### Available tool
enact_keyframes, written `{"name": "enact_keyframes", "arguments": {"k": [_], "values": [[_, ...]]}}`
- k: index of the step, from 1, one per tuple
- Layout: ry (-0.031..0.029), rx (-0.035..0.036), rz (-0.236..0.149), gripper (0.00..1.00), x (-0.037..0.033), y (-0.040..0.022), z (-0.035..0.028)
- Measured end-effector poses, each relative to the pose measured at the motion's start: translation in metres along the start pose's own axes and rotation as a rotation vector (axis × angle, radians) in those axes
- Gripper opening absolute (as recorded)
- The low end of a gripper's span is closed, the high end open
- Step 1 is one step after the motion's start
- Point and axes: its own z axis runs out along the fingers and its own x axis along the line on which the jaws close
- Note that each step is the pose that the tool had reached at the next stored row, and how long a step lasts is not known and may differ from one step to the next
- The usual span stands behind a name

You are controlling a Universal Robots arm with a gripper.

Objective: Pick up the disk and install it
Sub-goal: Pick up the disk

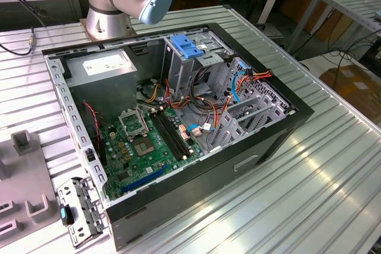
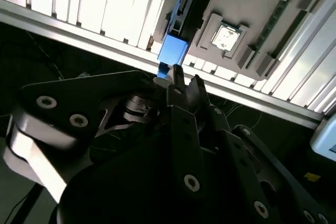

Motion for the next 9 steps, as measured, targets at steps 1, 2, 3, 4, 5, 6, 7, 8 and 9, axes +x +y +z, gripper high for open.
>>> {"name": "enact_keyframes", "arguments": {"k": [1,2,3,4,5,6,7,8,9], "values": [[0.0002,-0.0001,-0.002,0.29,-0.0003,-0.0021,0.0013],[0.0003,-0.0001,-0.007,0.36,-0.0011,-0.0066,0.0053],[0.0003,0.0002,-0.019,0.42,-0.0014,-0.0074,0.0076],[0.0005,0.0002,-0.032,0.42,-0.0014,-0.0076,0.0089],[0.0008,0.0,-0.044,0.42,-0.0013,-0.0077,0.0099],[0.0012,-0.0002,-0.068,0.42,-0.0013,-0.0078,0.0117],[0.0016,-0.0004,-0.086,0.42,-0.0013,-0.0078,0.0131],[0.0018,-0.0004,-0.105,0.42,-0.0013,-0.0079,0.015],[0.0019,-0.0005,-0.112,0.42,-0.0012,-0.0079,0.0165]]}}
